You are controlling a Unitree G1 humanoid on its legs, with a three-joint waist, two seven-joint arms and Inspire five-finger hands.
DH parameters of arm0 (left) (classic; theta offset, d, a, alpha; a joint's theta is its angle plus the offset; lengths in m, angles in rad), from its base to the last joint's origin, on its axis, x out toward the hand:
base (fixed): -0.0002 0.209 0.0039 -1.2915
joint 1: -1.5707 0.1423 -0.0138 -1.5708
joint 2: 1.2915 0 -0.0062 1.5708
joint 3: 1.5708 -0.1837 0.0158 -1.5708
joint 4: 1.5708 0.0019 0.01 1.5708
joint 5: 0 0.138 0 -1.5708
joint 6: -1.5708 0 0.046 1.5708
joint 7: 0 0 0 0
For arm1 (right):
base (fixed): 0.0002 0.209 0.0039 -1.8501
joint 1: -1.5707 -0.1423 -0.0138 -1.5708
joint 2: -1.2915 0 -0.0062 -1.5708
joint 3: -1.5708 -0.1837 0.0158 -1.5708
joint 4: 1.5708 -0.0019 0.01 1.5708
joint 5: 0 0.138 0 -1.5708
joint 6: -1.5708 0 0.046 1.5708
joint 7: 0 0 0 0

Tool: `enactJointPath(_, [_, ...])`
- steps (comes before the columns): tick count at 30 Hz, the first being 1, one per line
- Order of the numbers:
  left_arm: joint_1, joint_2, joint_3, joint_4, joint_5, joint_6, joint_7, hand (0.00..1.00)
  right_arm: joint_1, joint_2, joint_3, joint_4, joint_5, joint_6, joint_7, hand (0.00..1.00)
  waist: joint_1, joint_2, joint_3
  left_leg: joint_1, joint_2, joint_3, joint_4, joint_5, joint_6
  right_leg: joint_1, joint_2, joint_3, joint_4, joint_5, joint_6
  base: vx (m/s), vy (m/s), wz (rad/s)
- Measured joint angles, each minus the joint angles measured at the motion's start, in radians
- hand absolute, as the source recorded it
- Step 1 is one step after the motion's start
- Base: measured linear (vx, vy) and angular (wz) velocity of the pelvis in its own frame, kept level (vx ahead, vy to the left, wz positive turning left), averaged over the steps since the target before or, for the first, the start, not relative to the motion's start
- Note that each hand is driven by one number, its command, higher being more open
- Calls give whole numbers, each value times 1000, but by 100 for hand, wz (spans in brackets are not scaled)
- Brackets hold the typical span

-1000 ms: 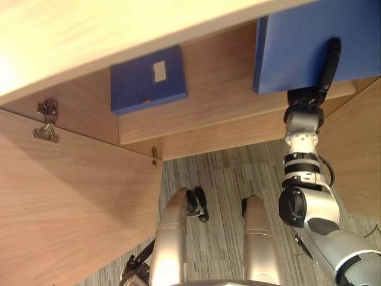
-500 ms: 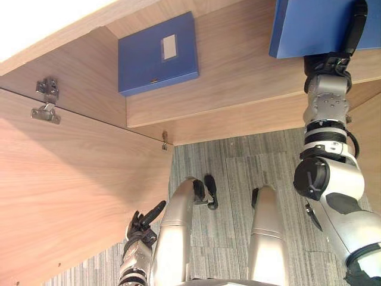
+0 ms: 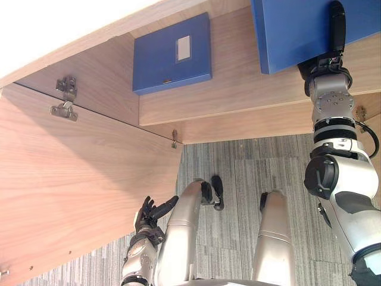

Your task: Walk over to the cabinet, pick up the folder, carry it to the office cabinet, place the folder inside the office cabinet, then close the office cabinet door

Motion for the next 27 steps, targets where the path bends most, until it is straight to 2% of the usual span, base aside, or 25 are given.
enactJointPath(1, [0, 0, 0, -1, 1, 5, 0, 100, 0, 0, 0, 6, 1, 0, 2, 0, 0, 0, 0, 4, -1, 0, -1, 0, 0, 3, -1, -1, 0, -2, 0, 0, 0, 0])
enactJointPath(2, [0, 0, 0, -1, 1, 8, 0, 100, 0, 1, 0, 9, 2, 0, 2, 100, 0, 1, 0, 6, -2, 0, -2, 0, -1, 5, -2, -1, 0, -3, 0, 0, 0, 0])
enactJointPath(13, [1, -2, 35, 5, 36, 11, 1, 100, 16, 56, -15, 15, -2, -8, 9, 100, -1, 16, -12, 38, -1, -1, -29, 5, -11, 30, 0, -6, -16, -6, -5, -2, 0, 0])
enactJointPath(19, [-12, -6, 136, 73, 36, 8, 8, 100, 35, 161, -69, 12, -1, -65, 10, 100, -7, 14, -20, 62, 3, -7, -47, 2, -17, 64, 4, -19, -51, -3, -7, 0, 0, 0])
enactJointPath(27, [-47, -12, 257, 173, 35, 7, 44, 100, 103, 286, -102, -35, -3, -131, 9, 100, -11, -6, -30, 97, 7, -7, -68, -6, -22, 106, 10, -27, -91, -2, -5, -2, 18, -3])
